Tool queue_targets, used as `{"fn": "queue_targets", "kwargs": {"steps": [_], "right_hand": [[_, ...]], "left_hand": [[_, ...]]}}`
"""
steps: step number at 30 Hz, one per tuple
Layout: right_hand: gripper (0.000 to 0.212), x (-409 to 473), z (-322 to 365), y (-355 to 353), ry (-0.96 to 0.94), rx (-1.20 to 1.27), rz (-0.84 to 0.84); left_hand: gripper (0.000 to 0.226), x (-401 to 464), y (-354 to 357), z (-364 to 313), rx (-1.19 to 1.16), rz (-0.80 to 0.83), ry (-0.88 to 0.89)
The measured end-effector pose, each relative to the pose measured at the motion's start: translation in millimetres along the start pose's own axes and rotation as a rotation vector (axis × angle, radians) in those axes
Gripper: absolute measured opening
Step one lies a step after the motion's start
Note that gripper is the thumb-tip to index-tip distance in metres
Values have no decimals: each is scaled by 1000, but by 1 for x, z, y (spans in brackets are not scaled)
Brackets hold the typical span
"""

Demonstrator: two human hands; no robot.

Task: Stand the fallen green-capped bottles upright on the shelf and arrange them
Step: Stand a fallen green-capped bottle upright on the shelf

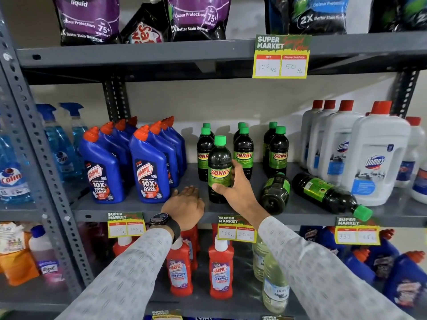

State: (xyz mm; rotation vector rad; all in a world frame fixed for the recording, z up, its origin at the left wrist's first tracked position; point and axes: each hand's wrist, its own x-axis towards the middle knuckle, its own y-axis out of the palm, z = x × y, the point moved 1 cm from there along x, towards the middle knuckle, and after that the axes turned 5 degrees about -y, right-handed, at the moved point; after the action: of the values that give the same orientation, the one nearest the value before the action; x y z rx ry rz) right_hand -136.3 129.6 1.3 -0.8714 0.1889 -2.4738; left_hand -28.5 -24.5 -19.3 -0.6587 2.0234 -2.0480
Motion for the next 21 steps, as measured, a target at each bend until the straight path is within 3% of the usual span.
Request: {"fn": "queue_targets", "kwargs": {"steps": [7, 12, 15, 18, 21], "right_hand": [[81, -3, 0, 5, -13, -119, -80], [80, -10, 20, 0, -43, -98, -49], [96, -5, 51, -20, -126, -249, -71], [68, 11, 78, -59, -204, -539, -173], [26, 23, 80, -98, 77, -733, -46]], "left_hand": [[63, -3, -3, -2, 21, -19, 8], [62, -4, -4, -3, 49, -4, 22], [61, -5, -5, -3, 52, 14, 16], [59, -7, -4, -5, 40, -13, 26], [58, -9, -4, -4, 23, -26, 14]]}}
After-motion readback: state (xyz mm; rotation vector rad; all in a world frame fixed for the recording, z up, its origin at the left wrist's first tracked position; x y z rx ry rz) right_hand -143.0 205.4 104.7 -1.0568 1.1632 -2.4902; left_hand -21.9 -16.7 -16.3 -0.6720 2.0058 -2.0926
